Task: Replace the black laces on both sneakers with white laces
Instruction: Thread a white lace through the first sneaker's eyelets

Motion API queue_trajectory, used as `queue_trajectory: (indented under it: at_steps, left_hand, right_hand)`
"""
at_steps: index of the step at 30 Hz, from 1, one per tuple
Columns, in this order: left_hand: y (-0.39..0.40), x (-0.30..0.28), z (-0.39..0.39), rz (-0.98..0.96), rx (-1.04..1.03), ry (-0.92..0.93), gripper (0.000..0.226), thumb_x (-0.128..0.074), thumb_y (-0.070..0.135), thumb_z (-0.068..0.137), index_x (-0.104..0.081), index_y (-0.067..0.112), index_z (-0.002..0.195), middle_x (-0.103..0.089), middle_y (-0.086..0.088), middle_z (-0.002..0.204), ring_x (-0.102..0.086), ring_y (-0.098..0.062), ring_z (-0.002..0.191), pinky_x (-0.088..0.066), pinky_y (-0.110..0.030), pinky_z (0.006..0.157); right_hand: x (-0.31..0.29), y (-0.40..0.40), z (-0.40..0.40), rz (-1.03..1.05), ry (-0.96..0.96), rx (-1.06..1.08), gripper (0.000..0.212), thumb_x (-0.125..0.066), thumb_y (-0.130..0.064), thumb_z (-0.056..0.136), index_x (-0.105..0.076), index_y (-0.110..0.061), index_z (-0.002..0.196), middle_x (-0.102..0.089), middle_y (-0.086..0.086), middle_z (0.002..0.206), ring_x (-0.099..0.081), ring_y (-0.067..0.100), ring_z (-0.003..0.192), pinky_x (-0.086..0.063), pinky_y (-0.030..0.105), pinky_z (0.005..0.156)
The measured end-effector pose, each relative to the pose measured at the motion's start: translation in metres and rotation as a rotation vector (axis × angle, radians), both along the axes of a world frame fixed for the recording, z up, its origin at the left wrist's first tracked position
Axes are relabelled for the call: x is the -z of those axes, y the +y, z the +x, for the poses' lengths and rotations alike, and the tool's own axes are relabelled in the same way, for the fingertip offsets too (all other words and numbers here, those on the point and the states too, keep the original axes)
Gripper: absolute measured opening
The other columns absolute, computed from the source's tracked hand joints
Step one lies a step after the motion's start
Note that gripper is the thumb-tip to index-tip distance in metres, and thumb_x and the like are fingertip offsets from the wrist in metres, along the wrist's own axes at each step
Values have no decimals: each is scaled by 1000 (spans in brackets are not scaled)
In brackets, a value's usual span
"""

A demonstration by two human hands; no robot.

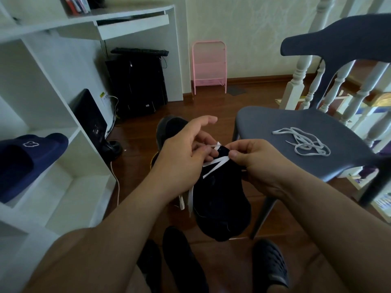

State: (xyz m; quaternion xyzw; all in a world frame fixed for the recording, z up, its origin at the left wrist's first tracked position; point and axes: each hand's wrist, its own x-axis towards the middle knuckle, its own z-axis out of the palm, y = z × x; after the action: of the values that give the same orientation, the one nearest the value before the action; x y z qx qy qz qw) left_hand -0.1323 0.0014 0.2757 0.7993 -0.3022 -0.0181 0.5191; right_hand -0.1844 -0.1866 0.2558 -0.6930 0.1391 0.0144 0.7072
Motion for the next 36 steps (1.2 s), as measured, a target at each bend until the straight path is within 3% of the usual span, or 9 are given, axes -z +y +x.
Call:
queue_trajectory:
  at_steps: [3, 6, 9, 15, 23, 25, 29, 32, 36]
  left_hand:
    - [-2, 4, -2, 57, -35, -47, 57, -70, 9, 99, -56, 41, 144, -75, 15, 100, -73, -1, 92, -61, -27, 89]
    - [-3, 4, -4, 146, -79, -174, 56, -76, 21, 95, -58, 41, 143, -74, 21, 96, -68, 8, 93, -56, -13, 85]
    - [-4, 4, -3, 204, -104, -261, 39, -79, 25, 93, -66, 37, 128, -75, 19, 94, -66, 11, 92, -52, -6, 80]
    - [-8, 7, 0, 283, -117, -244, 33, -76, 20, 92, -60, 35, 117, -70, 19, 77, -65, 9, 83, -48, -8, 68]
    - [-9, 9, 0, 238, -164, -222, 35, -75, 19, 92, -60, 33, 120, -71, 15, 76, -66, 7, 82, -50, -9, 68]
    - [-9, 10, 0, 225, -172, -208, 34, -75, 18, 92, -59, 34, 118, -71, 12, 76, -67, 4, 80, -54, -13, 69]
    - [-10, 10, -1, 251, -159, -200, 37, -77, 16, 92, -59, 32, 120, -69, 12, 74, -65, 6, 82, -48, -6, 71]
    - [-12, 10, -3, 278, -169, -133, 40, -80, 20, 92, -58, 33, 122, -70, 14, 78, -62, 12, 88, -46, -7, 66]
    - [-13, 9, -5, 210, -217, -95, 40, -86, 17, 86, -55, 34, 105, -68, 11, 84, -66, 0, 77, -45, -13, 67]
  right_hand:
    - [-2, 1, -2, -17, 0, -10, 26, -49, -2, 107, -75, -4, 106, -75, 14, 89, -69, 16, 74, -55, 25, 62]
    - [-4, 1, -3, -39, 4, -8, 27, -49, -3, 107, -76, -6, 106, -76, 18, 95, -70, 17, 75, -55, 25, 62]
    - [-7, 1, -4, -87, 6, 8, 28, -49, -4, 107, -77, -7, 106, -76, 15, 89, -70, 15, 73, -54, 24, 60]
    - [-8, 1, -8, -210, -15, 27, 27, -51, -3, 106, -78, -10, 102, -70, -1, 69, -65, 7, 62, -51, 18, 57]
    - [-11, 2, -8, -371, -50, 36, 26, -58, -8, 103, -80, -22, 98, -78, 3, 88, -76, 21, 87, -64, 40, 83]
    - [-11, 3, -9, -406, -54, 28, 25, -59, -10, 103, -80, -24, 97, -77, 0, 87, -75, 17, 85, -63, 36, 80]
    - [-9, 7, -10, -581, -91, 18, 19, -65, -17, 101, -79, -28, 97, -74, -10, 80, -68, 2, 75, -52, 19, 66]
    - [-8, 9, -9, -648, -106, 48, 17, -72, -23, 96, -76, -29, 111, -74, -12, 84, -69, 2, 83, -50, 21, 72]
    - [-7, 7, -8, -573, -113, 0, 54, -75, -17, 94, -58, -23, 145, -75, -6, 84, -70, 4, 84, -52, 21, 81]
